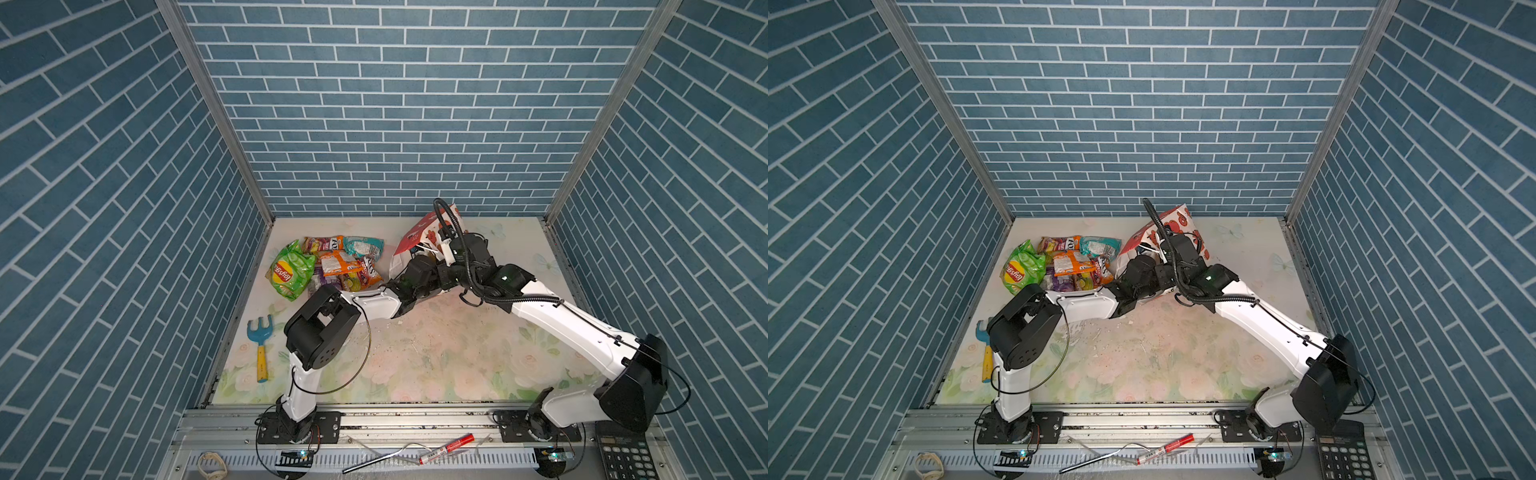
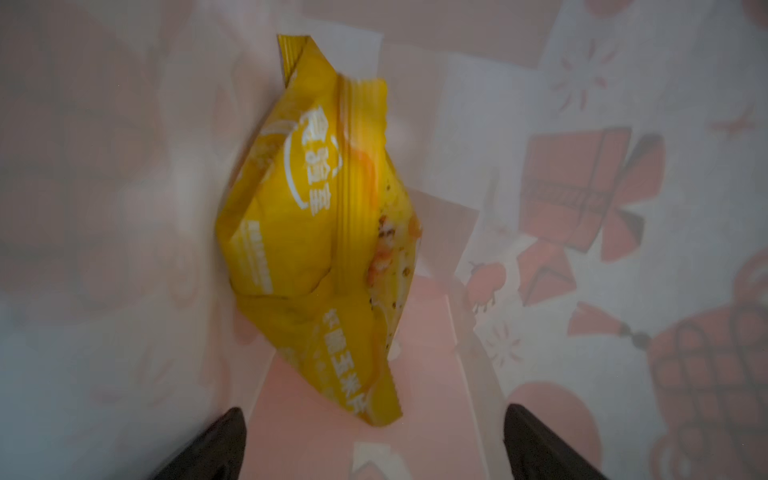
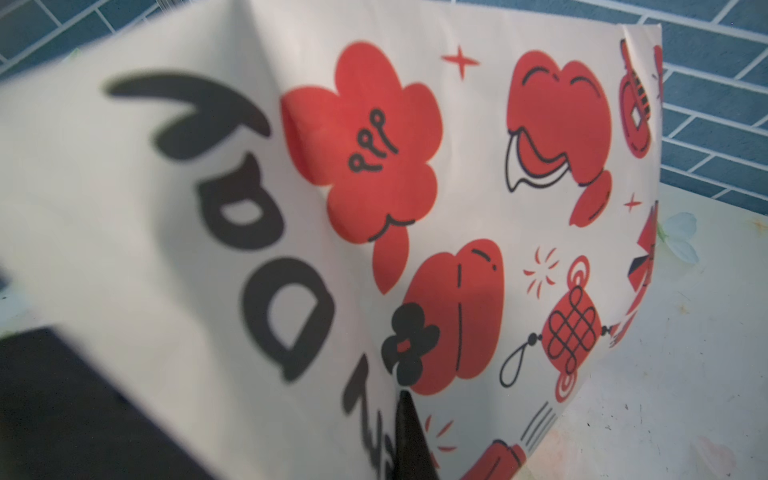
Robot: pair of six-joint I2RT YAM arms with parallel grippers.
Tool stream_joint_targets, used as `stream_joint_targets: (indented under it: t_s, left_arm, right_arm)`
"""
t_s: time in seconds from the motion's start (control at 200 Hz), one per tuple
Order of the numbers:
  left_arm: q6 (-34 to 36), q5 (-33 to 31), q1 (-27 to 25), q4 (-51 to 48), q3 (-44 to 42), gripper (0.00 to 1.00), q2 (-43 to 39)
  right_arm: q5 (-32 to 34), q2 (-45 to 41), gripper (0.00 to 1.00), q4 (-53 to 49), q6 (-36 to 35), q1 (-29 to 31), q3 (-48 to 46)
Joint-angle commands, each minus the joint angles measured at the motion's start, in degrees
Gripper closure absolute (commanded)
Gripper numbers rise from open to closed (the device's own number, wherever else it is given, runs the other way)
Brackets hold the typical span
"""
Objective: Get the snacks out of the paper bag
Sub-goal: 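Close the left gripper on the yellow packet inside the paper bag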
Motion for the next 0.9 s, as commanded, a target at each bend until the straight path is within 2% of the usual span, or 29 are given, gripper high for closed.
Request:
stream_joint_targets:
  t_s: [0.0,0.1,0.215,0.335,0.41,0.545,0.585,0.645,0.695,0.77,0.8,0.895]
  left_arm:
    - [-3.4,-0.4,1.0,2.8,2.1,0.03,2.1]
    - [-6.5,-0.3,1.9,4.7,1.9,0.04,3.5]
    - [-6.5,-0.4,2.6,4.3,2.8,0.07,4.7]
    - [-5.8,-0.4,2.7,4.6,3.1,0.18,5.4]
    - [-3.4,-0.4,2.7,4.3,3.6,0.33,5.5]
    - [-1.5,0.0,2.9,2.9,4.6,0.51,6.1]
    - [-1.1,0.5,2.9,3.1,4.6,0.61,6.3]
    - [-0.6,1.6,3.0,4.4,4.4,0.81,6.4]
    - [0.1,2.4,3.0,4.5,4.2,0.91,6.2]
    - [2.4,2.9,2.9,2.3,4.7,0.95,4.9]
    - [3.5,2.7,2.9,1.1,4.7,1.0,4.2]
    - [6.6,1.5,2.9,-0.6,3.4,1.0,1.4]
  right_arm:
    - [-3.1,-1.2,1.0,2.9,0.8,0.6,-0.6]
    - [-3.3,-1.3,1.0,3.4,1.4,0.6,-0.9]
    - [-4.0,-1.2,1.0,4.1,2.0,0.6,-1.1]
    - [-4.4,-0.8,1.0,4.6,2.5,0.7,-1.1]
    - [-4.5,-0.6,1.0,4.8,2.6,0.6,-1.1]
    - [-4.3,-1.4,1.0,5.8,2.7,0.6,-1.9]
    - [-4.2,-1.5,1.0,5.9,2.7,0.6,-2.0]
    - [-4.0,-1.4,1.0,5.5,2.7,0.6,-1.9]
    - [-3.8,-1.2,1.0,5.2,2.7,0.6,-1.9]
    - [-3.1,-1.1,1.0,4.9,2.7,0.6,-2.2]
    - [-2.8,-1.1,1.0,4.9,2.8,0.5,-2.5]
    - [-1.9,-1.6,1.0,4.9,3.0,0.5,-3.5]
